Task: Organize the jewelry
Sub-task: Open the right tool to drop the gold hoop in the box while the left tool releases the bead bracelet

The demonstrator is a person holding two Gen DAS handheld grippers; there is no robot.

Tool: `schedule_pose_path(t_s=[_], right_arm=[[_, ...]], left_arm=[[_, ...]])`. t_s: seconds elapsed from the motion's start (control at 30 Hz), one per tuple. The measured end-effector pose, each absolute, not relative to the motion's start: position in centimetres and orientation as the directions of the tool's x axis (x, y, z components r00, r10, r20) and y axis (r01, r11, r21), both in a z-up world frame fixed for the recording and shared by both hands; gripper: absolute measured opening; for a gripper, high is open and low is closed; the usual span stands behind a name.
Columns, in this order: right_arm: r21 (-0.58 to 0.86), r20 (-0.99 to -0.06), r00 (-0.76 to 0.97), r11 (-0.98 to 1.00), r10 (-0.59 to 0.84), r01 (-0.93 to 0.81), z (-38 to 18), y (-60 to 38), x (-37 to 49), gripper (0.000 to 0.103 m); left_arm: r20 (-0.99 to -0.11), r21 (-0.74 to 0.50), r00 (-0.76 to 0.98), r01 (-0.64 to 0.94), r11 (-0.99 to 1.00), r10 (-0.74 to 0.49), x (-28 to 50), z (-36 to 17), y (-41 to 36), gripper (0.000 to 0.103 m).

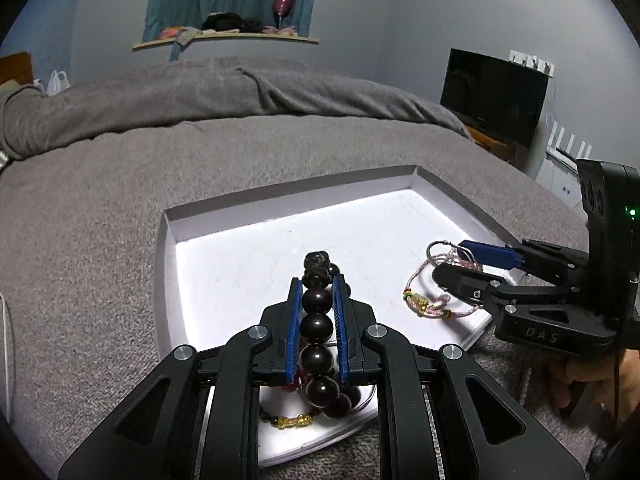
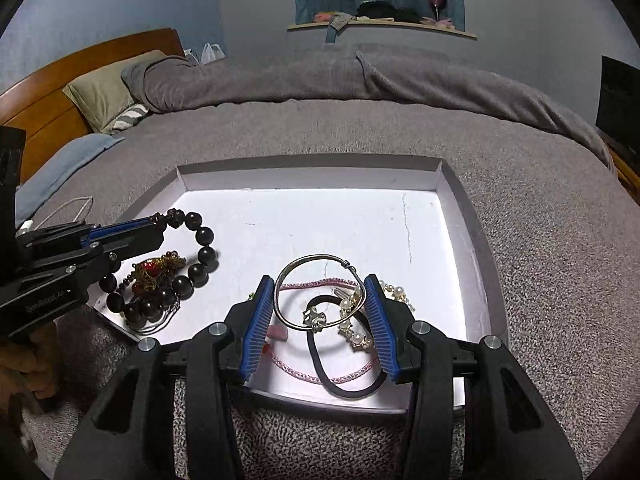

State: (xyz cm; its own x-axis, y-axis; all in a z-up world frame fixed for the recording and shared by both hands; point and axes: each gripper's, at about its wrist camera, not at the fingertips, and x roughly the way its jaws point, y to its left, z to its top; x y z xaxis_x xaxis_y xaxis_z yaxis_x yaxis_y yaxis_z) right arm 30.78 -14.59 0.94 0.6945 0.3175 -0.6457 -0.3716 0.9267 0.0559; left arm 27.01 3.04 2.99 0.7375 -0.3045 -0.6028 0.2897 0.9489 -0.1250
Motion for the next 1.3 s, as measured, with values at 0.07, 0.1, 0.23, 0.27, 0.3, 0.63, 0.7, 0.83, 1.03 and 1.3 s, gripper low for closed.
schedule_pose_path(t_s=[0.07,0.1,0.23,0.27,0.3,0.63,0.7,0.83,1.03,1.3], right_arm=[[0.053,-0.648,0.694,0.927,0.315,-0.372,0.9,-14.5,30.9,0.046],[0.053,-0.647,0.694,0.927,0.316,-0.372,0.9,-14.5,30.9,0.046],[0.049,-0.645,0.695,0.926,0.316,-0.375,0.9,-14.4,30.8,0.051],[0.047,-0.644,0.696,0.925,0.316,-0.377,0.9,-14.4,30.7,0.057],[0.044,-0.642,0.698,0.925,0.316,-0.379,0.9,-14.4,30.6,0.059],[0.032,-0.598,0.729,0.918,0.334,-0.394,1.7,-14.4,29.5,0.077],[0.041,-0.590,0.734,0.920,0.338,-0.391,1.9,-14.7,29.4,0.078],[0.051,-0.576,0.744,0.923,0.339,-0.382,2.1,-15.2,29.2,0.086],[0.050,-0.557,0.759,0.926,0.336,-0.374,2.5,-15.6,28.5,0.097],[0.075,-0.561,0.754,0.928,0.341,-0.364,2.5,-16.5,27.8,0.097]], left_arm=[[-0.611,-0.126,0.733,0.282,0.951,-0.299,27.1,2.8,3.2,0.021],[-0.612,-0.125,0.734,0.278,0.952,-0.295,27.1,2.8,3.3,0.027],[-0.605,-0.118,0.743,0.272,0.955,-0.286,26.9,3.0,3.4,0.038],[-0.604,-0.114,0.745,0.270,0.956,-0.282,26.8,3.0,3.4,0.044],[-0.604,-0.112,0.746,0.270,0.956,-0.281,26.7,3.0,3.3,0.057],[-0.568,-0.079,0.780,0.267,0.961,-0.263,25.0,3.8,3.0,0.090],[-0.550,-0.081,0.794,0.258,0.963,-0.259,24.6,4.0,3.2,0.092],[-0.541,-0.088,0.804,0.236,0.968,-0.245,24.2,4.2,3.7,0.093],[-0.532,-0.091,0.817,0.206,0.974,-0.222,23.4,4.6,4.5,0.095],[-0.527,-0.068,0.825,0.195,0.978,-0.202,21.8,4.8,4.6,0.096]])
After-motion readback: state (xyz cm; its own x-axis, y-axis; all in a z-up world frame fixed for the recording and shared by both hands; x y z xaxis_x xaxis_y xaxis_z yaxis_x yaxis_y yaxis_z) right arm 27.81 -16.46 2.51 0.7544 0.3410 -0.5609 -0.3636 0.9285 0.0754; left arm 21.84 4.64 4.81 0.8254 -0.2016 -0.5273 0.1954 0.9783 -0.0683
